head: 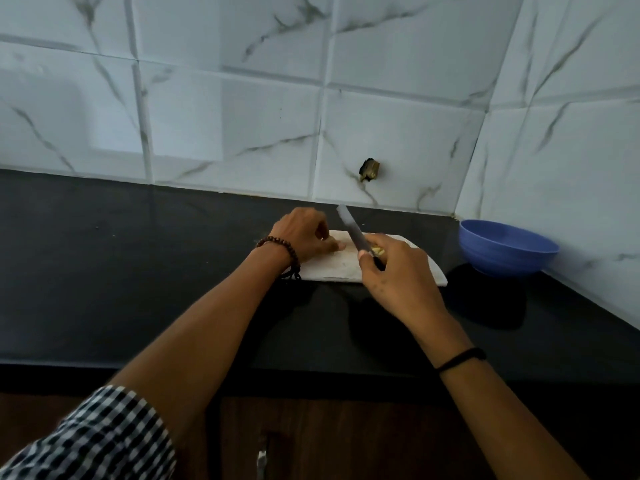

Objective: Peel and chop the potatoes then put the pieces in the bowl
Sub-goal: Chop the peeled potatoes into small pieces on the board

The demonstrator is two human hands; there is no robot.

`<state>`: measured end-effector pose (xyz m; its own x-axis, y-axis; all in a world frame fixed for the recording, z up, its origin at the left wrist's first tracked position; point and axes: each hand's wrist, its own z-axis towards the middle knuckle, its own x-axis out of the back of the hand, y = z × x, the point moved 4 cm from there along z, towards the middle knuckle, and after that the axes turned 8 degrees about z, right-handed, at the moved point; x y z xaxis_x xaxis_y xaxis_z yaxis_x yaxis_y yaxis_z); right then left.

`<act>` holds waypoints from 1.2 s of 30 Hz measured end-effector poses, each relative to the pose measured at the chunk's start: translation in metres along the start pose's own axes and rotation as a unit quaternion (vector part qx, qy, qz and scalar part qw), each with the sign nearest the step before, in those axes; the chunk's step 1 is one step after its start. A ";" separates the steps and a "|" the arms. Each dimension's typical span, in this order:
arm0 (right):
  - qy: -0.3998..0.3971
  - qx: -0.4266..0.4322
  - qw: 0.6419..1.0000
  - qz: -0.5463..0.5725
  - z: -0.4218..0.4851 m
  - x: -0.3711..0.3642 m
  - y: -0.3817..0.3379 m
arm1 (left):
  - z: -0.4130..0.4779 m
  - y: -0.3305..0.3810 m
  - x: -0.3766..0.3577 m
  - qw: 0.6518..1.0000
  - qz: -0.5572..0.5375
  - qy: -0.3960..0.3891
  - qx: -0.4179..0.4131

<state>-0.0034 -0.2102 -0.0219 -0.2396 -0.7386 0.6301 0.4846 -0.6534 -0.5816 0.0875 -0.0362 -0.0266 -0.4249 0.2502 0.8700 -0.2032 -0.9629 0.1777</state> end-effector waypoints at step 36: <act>-0.043 -0.021 0.998 0.040 -0.001 -0.001 0.012 | -0.018 0.008 0.007 0.983 -0.171 -0.059 -0.038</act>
<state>0.0019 -0.2174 -0.0302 -0.1277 -0.7731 0.6213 0.4637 -0.6003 -0.6516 0.0670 -0.0404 -0.0274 -0.2163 0.5408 0.8129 -0.3841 -0.8126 0.4384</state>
